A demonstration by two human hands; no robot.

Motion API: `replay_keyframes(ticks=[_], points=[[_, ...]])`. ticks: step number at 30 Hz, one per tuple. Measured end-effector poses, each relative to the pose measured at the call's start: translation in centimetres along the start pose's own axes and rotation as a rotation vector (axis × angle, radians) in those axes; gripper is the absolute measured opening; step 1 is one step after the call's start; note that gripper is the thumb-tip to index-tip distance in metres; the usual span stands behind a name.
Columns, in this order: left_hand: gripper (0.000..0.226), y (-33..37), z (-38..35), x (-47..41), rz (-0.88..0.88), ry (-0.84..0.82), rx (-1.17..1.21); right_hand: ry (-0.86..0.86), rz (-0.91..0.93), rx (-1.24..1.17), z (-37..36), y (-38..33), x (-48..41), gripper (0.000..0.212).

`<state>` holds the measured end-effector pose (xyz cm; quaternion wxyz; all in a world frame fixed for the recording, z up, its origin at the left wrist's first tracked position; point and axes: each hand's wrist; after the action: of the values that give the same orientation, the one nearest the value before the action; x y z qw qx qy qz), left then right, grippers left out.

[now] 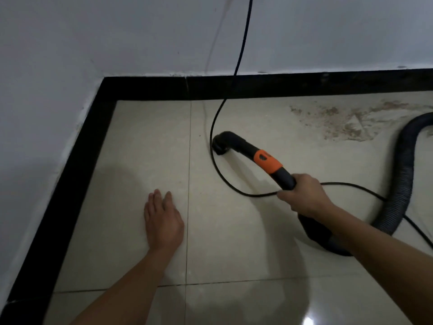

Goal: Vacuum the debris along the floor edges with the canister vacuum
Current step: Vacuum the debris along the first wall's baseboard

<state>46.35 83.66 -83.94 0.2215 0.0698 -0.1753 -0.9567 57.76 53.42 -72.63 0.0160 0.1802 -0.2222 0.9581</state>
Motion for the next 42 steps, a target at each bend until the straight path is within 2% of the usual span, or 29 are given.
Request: replay_keyframes(ticks=[5, 10, 15, 18, 22, 25, 27, 30, 35, 40, 42], points=[[0.042, -0.1, 0.1, -0.2, -0.003, 0.023, -0.014, -0.05, 0.016, -0.106, -0.9, -6.1, -4.8, 0.02], [0.047, -0.2, 0.4, -0.1, -0.002, 0.013, -0.018, -0.066, 0.098, 0.038, -2.1, -7.4, -5.5, 0.019], [0.05, -0.4, 0.8, 0.1, -0.02, -0.037, -0.054, 0.064, 0.004, 0.122, 0.3, -0.7, -1.5, 0.019], [0.048, 0.9, 1.0, -0.3, -0.115, -0.079, -0.008, 0.117, -0.108, 0.09, 1.8, 5.1, 2.7, 0.023], [0.048, 8.6, 0.8, -1.5, -0.344, -0.048, 0.181, 0.147, -0.231, -0.116, 3.3, 10.0, 6.3, 0.034], [0.035, 15.8, -0.7, -3.1, -0.464, -0.116, 0.269, 0.171, -0.291, -0.256, 4.4, 12.1, 7.2, 0.033], [0.035, 19.4, -2.3, -4.5, -0.485, -0.185, 0.268, 0.204, -0.322, -0.324, 4.9, 13.5, 7.2, 0.028], [0.041, 22.5, -4.6, -6.7, -0.453, -0.246, 0.161, 0.234, -0.364, -0.375, 5.3, 15.3, 6.8, 0.022], [0.042, 24.5, -8.0, -10.4, -0.31, -0.189, 0.07, 0.276, -0.395, -0.547, 5.8, 16.8, 4.1, 0.015], [0.045, 25.9, -9.8, -13.0, -0.17, -0.103, 0.12, 0.131, -0.289, -0.575, 5.1, 16.4, 2.7, 0.015], [0.045, 25.9, -10.2, -13.4, -0.146, -0.085, 0.133, 0.155, -0.285, -0.591, 5.1, 16.0, 1.9, 0.014]])
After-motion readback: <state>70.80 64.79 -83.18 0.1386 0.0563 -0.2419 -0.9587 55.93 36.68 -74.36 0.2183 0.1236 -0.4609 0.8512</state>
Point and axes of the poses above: each hand's wrist, its own x-axis away from the middle knuckle, its own z-axis out of the back of the hand, y = z × x, and after that the axes turned 7 degrees about x, right-handed
